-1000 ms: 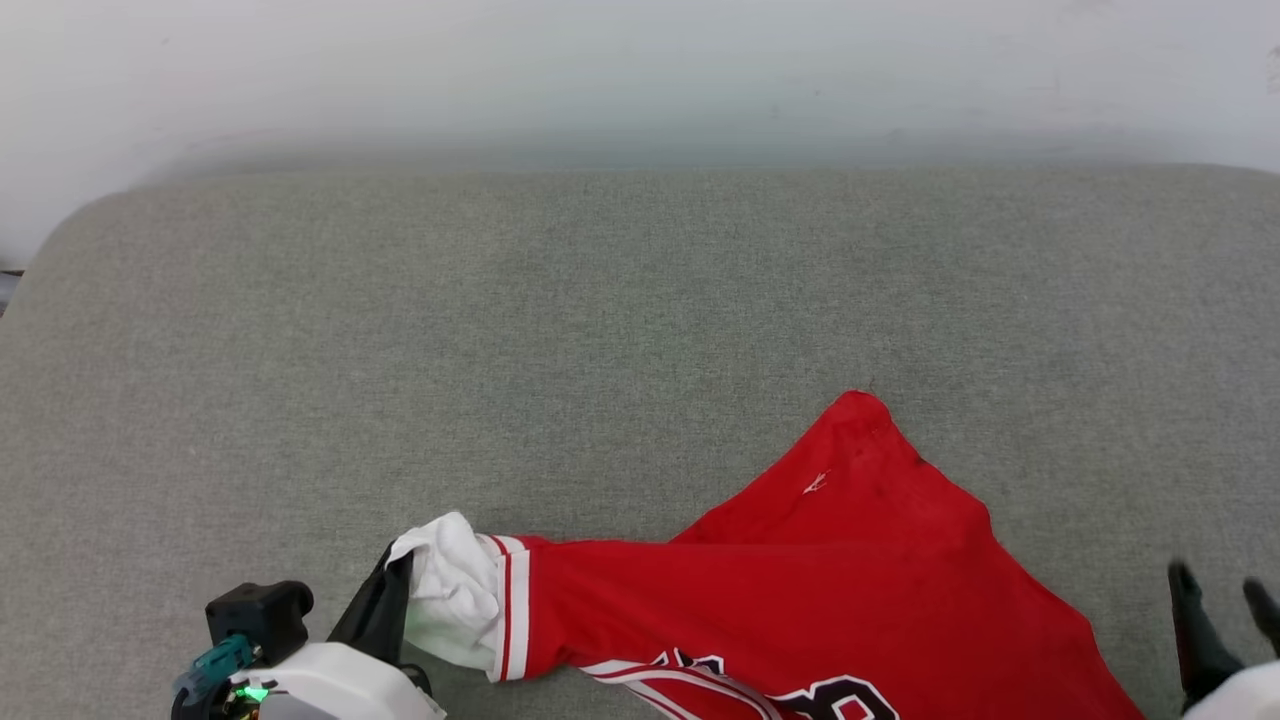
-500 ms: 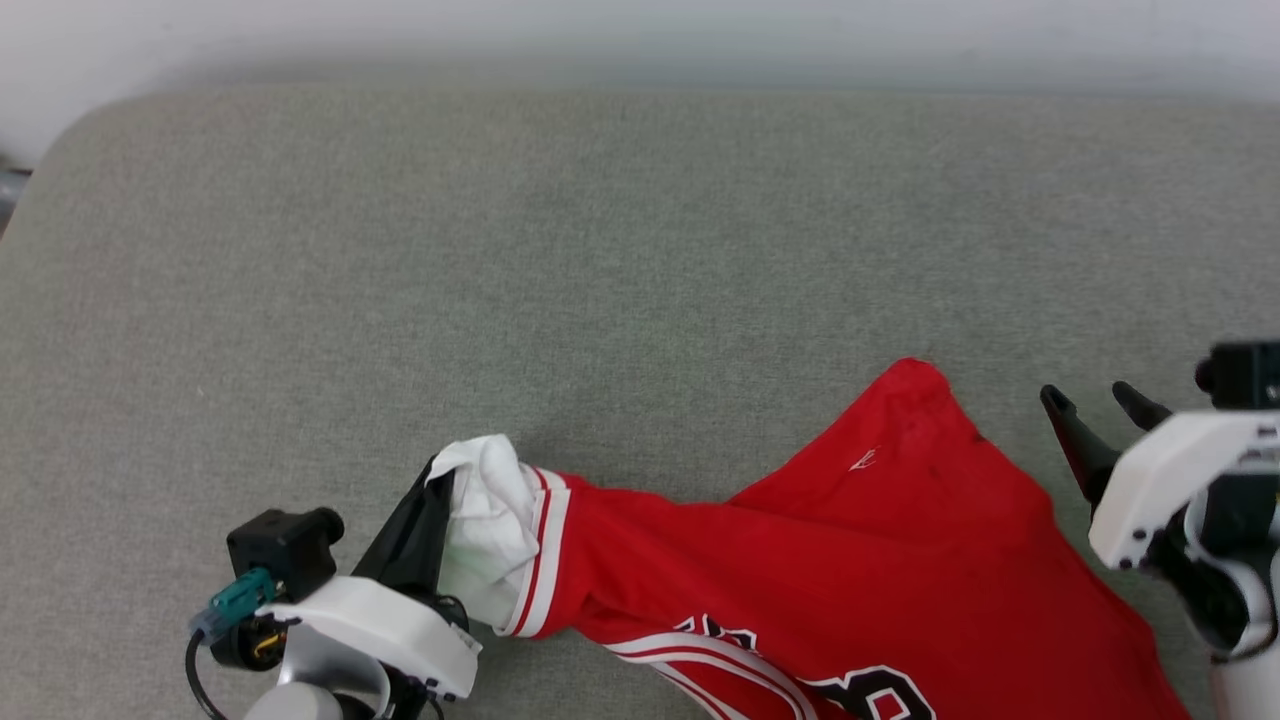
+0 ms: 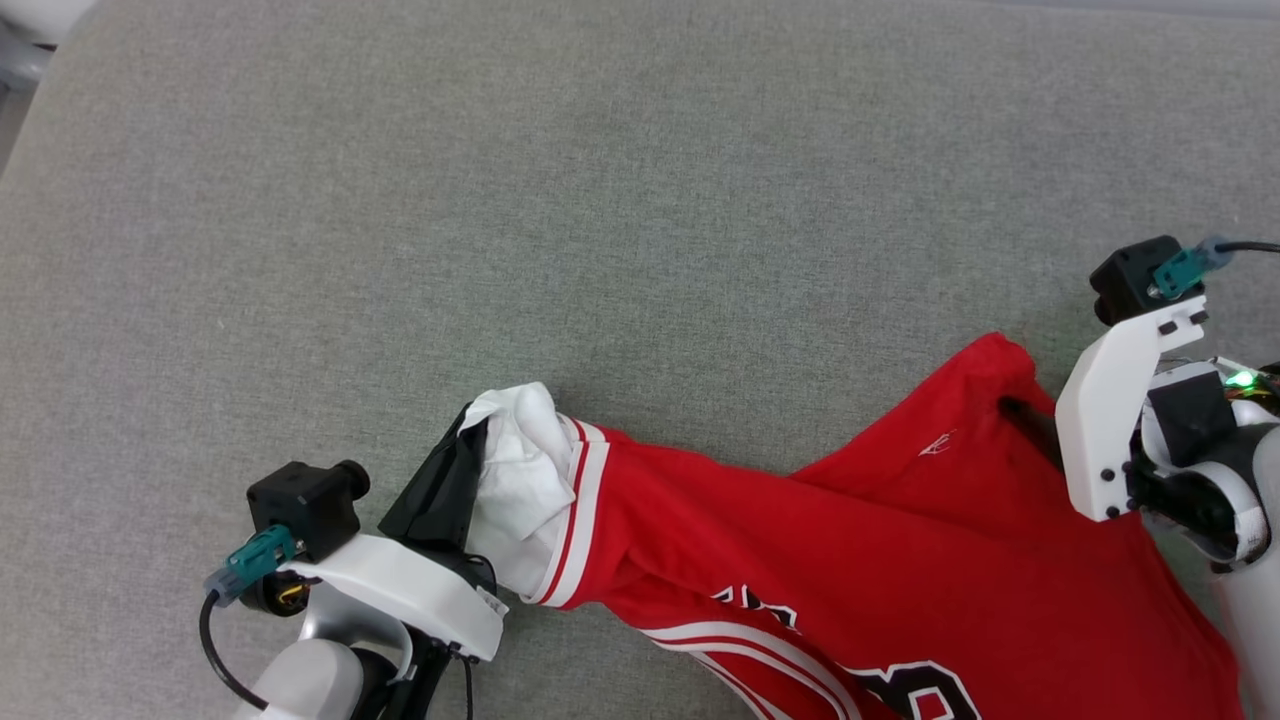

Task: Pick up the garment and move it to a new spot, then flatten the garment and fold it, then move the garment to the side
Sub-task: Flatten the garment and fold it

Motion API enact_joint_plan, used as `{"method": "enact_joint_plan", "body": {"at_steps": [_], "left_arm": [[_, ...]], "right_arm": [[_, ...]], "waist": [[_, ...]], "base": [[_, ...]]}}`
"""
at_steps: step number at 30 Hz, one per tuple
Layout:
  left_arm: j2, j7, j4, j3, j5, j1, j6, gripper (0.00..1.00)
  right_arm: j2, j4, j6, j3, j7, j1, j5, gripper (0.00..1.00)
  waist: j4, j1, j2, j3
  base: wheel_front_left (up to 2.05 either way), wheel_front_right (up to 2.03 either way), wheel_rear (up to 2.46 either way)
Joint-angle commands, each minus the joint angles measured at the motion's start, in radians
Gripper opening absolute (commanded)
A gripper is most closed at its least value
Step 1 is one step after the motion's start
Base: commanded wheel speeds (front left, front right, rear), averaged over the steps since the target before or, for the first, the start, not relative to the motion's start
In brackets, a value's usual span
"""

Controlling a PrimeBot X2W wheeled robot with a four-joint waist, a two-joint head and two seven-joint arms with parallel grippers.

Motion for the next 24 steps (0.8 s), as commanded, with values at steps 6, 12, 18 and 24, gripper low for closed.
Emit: {"method": "enact_joint_plan", "body": {"at_steps": [6, 12, 18, 24], "left_arm": [[-0.001, -0.013, 0.027, 0.003, -0.012, -0.025, -0.011, 0.0], [0.028, -0.017, 0.037, 0.032, -0.014, -0.034, 0.002, 0.0], [0.083, 0.004, 0.018, 0.078, -0.006, -0.101, 0.016, 0.0], [0.133, 0.05, 0.033, 0.122, -0.007, -0.265, 0.002, 0.0]], "right_arm": [[0.011, 0.111, 0.001, 0.064, 0.071, 0.023, 0.059, 0.0], [-0.012, 0.064, 0.0, 0.041, -0.051, -0.073, 0.091, 0.0], [-0.013, 0.029, 0.0, -0.015, -0.155, -0.137, 0.06, 0.0], [0.009, 0.031, -0.001, -0.08, -0.202, -0.228, -0.008, 0.0]], "waist": [[0.014, -0.0002, 0.0, 0.022], [-0.006, -0.0002, 0.0, -0.029], [-0.033, -0.0002, 0.0, -0.076], [-0.063, -0.0002, 0.0, -0.097]], "base": [[0.0, 0.0, 0.0], [0.0, 0.0, 0.0], [0.0, 0.0, 0.0], [0.0, 0.0, 0.0]]}}
